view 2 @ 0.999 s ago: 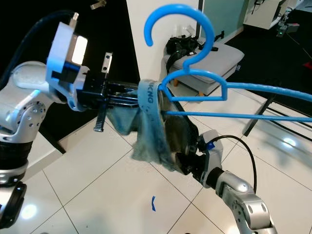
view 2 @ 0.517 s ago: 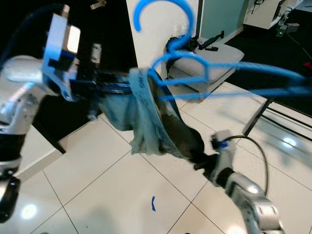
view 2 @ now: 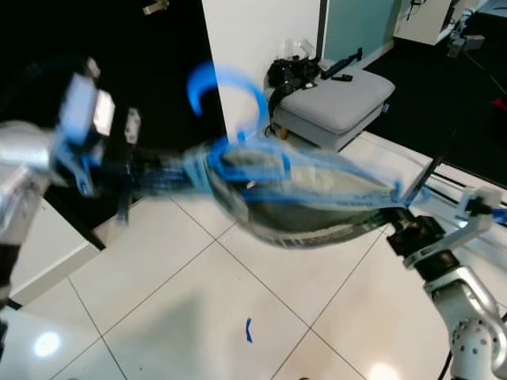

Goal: Hang hanger

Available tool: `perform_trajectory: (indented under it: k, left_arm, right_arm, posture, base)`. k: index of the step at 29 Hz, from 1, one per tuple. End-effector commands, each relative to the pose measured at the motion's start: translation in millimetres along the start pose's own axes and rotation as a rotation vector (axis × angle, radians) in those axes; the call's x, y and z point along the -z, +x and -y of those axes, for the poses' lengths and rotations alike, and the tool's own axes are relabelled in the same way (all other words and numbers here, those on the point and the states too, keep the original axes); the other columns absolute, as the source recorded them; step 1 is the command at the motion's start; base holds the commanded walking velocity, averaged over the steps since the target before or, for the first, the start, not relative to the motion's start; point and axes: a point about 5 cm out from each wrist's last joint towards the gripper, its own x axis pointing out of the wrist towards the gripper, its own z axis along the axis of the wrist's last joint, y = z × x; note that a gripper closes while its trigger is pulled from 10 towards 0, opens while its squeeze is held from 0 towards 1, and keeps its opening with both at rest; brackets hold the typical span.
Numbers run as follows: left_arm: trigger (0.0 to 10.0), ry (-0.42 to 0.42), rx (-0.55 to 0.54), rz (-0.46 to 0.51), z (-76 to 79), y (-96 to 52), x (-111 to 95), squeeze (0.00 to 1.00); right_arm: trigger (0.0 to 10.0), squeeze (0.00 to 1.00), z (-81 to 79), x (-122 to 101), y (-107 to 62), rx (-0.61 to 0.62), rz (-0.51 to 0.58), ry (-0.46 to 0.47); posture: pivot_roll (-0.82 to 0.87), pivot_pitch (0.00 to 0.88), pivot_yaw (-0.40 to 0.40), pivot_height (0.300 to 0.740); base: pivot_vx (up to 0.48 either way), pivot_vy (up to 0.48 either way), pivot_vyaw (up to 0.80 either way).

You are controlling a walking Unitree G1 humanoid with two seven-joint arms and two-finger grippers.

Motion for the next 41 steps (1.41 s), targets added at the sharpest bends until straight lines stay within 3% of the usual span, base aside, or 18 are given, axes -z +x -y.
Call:
perform_trajectory:
  k: [1, 5, 10, 20, 23, 24, 28, 41]
  left_arm:
    - [10.0, 0.028, 0.013, 0.001, 2.6, -2.6, -4.5, 0.0]
    - [10.0, 0.018, -0.007, 0.006, 1.9, -6.0, -1.6, 0.0]
    - [10.0, 0.032, -0.17, -0.019, -9.5, -20.4, 7.3, 0.0]
    - [10.0, 0.072, -0.298, -0.097, -10.9, -29.1, 21.3, 0.0]
    - [10.0, 0.073, -0.289, -0.094, -7.1, -25.9, 23.6, 0.0]
    - [10.0, 0.073, -0.256, -0.088, -0.4, -17.1, 26.1, 0.0]
    - [10.0, 0.068, -0.216, -0.069, 7.1, -6.5, 27.6, 0.0]
    - [10.0, 0.098, -0.174, -0.111, 12.1, 0.3, 33.5, 0.0]
  right_arm:
    - [0.0, 0.0, 0.1, 2.8, 1.1, 0.003, -0.003, 0.027]
    - [0.0, 0.0, 2.6, 2.6, 2.0, 0.018, -0.002, 0.037]
    - [0.0, 0.0, 12.8, 6.6, 3.9, 0.096, -0.047, 0.063]
    - [0.0, 0.0, 31.2, 2.8, 3.2, 0.224, -0.02, 0.09]
    - [0.0, 0.0, 33.2, -0.6, 3.9, 0.243, 0.004, 0.109]
    - [0.0, 0.0, 34.4, -3.1, 5.5, 0.254, 0.017, 0.118]
    - [0.0, 0.0, 34.4, -3.7, 7.7, 0.258, 0.019, 0.117]
    - [0.0, 0.0, 34.3, -7.0, 10.5, 0.265, 0.021, 0.114]
  posture:
    - [0.01, 0.129, 0.071, 0.74]
    - [0.01, 0.126, 0.067, 0.74]
    - [0.01, 0.123, 0.057, 0.74]
    - [0.02, 0.125, 0.054, 0.74]
    - [0.02, 0.127, 0.055, 0.74]
    - [0.02, 0.131, 0.055, 0.74]
    - [0.02, 0.131, 0.055, 0.74]
    - [0.02, 0.134, 0.055, 0.74]
  base:
    - [0.0, 0.0, 0.0]
    - [0.0, 0.0, 0.0]
    - [0.0, 0.0, 0.0]
    - [0.0, 0.0, 0.0]
    - [0.0, 0.0, 0.0]
    - [0.0, 0.0, 0.0]
    - [0.0, 0.0, 0.0]
    - [0.0, 0.0, 0.0]
